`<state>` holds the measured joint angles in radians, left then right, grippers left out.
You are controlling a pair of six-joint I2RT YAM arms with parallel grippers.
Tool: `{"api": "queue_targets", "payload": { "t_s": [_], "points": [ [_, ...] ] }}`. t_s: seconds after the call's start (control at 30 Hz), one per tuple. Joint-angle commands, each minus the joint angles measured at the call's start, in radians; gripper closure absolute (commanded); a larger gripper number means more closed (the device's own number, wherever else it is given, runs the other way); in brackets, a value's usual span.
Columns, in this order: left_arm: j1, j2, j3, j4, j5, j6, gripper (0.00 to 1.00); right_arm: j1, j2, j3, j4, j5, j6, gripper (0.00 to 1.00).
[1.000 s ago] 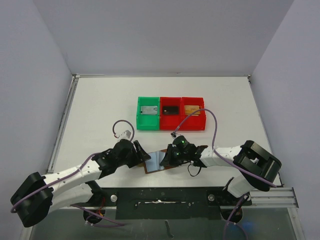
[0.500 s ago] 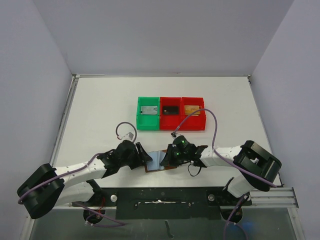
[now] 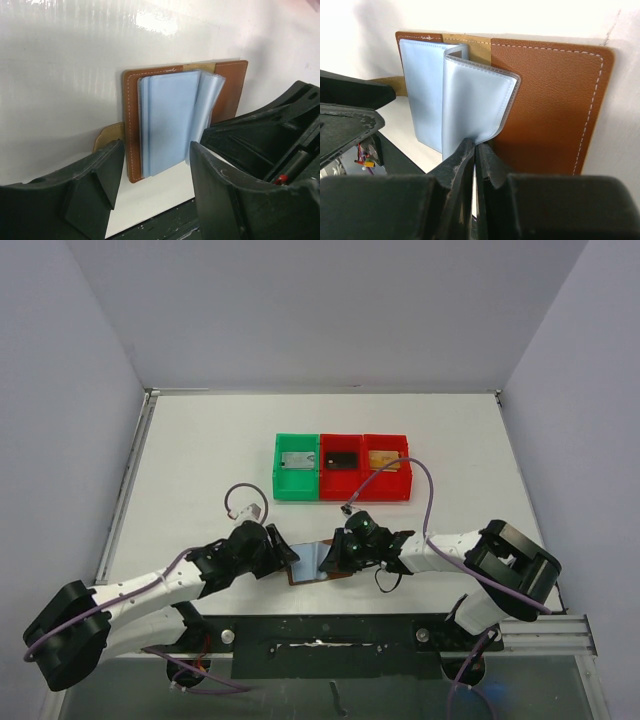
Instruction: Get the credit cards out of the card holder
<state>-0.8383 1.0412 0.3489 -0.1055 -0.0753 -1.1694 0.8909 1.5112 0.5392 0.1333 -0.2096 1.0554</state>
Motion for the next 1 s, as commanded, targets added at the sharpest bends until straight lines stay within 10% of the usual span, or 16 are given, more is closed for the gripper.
{"api": "queue_targets", "payload": {
  "t_s": [0.0,0.97],
  "points": [
    [-0.005,-0.023,0.054,0.012,-0.015,0.018,0.46,0.008,0.025,0.001,-0.041,0.026,-0.013,0.96],
    [-0.02,0.21,-0.105,0.519,0.205,-0.1,0.59,0.008,0.037,-0.009,-0.019,0.013,-0.01,0.96]
  ]
}}
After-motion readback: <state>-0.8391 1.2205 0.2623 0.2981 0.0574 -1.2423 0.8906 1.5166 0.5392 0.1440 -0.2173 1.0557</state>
